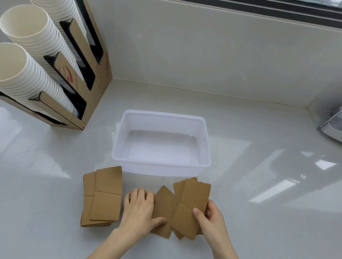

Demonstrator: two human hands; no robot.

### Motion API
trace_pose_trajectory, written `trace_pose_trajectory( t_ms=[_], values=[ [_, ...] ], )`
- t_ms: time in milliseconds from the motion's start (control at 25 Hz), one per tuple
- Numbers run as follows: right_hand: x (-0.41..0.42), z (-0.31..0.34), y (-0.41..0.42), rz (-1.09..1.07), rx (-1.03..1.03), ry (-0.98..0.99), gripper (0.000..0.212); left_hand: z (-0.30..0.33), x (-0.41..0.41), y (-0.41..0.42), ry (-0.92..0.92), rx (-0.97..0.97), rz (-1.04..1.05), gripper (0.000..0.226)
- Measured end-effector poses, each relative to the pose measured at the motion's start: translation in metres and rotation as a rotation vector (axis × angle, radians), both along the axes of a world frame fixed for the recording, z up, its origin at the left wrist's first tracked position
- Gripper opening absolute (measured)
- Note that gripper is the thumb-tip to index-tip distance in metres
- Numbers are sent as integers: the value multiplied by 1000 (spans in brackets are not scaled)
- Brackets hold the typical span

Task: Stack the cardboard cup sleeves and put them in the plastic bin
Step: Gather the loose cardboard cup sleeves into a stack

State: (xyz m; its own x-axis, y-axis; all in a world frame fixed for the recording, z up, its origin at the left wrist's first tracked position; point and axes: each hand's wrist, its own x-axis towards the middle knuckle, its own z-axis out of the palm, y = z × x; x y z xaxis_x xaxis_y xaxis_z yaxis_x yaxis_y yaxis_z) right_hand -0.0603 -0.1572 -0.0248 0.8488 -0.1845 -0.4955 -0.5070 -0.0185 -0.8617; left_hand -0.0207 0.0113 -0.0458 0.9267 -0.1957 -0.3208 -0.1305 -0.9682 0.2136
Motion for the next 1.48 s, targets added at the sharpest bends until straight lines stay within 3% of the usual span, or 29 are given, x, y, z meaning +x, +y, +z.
trace_pose_trajectory(
  t_ms=[240,480,800,1160,1360,1480],
  values=[
    [0,1,-1,-14,10,-3,22,-1,2,-6,32,-103,26,59],
    [-1,1,-2,-24,15,-18,19,2,7,-8,77,-301,28,36],
    [-2,6,-9,-52,63,-33,19,13,14,-2,164,-612,194,12],
    [0,8,-8,-97,229,-41,26,39,13,-8,529,-1079,668,28],
    [2,8,7,18,317,-23,27,38,10,-10,629,-1343,753,25],
    [3,9,18,55,329,-23,25,39,8,-11,735,-1334,773,26]
  ],
)
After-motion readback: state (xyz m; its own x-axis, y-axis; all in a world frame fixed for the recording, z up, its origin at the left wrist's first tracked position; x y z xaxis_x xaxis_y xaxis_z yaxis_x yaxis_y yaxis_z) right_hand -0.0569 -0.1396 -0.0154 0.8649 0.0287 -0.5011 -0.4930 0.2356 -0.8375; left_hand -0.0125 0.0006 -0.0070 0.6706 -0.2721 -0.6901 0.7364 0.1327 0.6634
